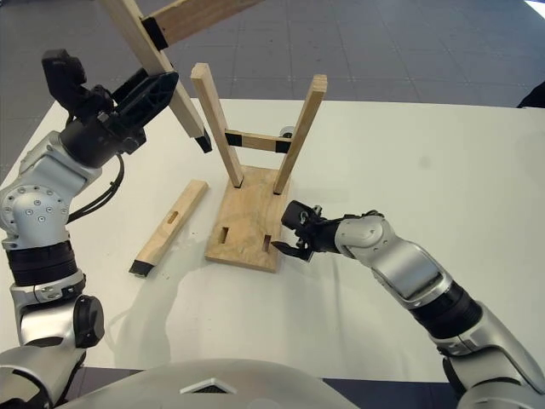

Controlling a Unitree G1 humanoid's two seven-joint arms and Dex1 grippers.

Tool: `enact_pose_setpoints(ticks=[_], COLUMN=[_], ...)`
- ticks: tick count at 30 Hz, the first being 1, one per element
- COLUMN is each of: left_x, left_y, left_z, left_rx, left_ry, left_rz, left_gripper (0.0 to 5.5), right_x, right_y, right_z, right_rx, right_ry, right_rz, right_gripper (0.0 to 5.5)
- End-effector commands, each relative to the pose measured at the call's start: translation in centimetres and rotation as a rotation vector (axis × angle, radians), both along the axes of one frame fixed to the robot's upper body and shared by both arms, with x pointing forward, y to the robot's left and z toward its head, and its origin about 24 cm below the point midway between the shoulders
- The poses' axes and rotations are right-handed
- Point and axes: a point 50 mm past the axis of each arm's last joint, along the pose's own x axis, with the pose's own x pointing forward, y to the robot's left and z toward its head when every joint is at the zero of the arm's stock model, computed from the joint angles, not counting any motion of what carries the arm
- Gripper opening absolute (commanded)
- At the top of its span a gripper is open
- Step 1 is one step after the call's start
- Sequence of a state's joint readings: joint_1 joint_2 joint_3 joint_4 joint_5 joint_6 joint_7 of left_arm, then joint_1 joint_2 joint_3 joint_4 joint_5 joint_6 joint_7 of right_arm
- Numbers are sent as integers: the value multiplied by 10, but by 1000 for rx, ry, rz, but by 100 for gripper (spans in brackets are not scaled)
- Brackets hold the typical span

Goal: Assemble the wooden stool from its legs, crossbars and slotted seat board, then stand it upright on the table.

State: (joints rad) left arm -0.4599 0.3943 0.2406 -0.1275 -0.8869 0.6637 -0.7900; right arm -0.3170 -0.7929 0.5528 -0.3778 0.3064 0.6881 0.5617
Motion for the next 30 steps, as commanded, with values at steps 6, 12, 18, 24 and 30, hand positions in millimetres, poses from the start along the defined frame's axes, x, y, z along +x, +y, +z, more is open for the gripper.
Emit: enact_pose_setpoints(ticks=[6,12,18,24,30], left_x=[-29,-40,-49,-39,-29], left_y=[2,-16,-40,-54,-61], left_z=[-7,-29,-67,-103,-121], left_rx=[102,132,78,124,120], left_ry=[-6,12,37,84,130], left_rz=[-88,-183,-198,-166,-124], left_gripper=[217,217,217,217,217], right_x=[-5,5,21,17,16], right_y=[10,-15,-24,-21,-17], right_z=[-8,-12,-15,-23,-23], right_rx=[-297,-559,-583,-537,-519], right_ry=[-142,-226,-322,-290,-293], right_rz=[371,675,644,621,605], right_gripper=[369,369,369,369,369])
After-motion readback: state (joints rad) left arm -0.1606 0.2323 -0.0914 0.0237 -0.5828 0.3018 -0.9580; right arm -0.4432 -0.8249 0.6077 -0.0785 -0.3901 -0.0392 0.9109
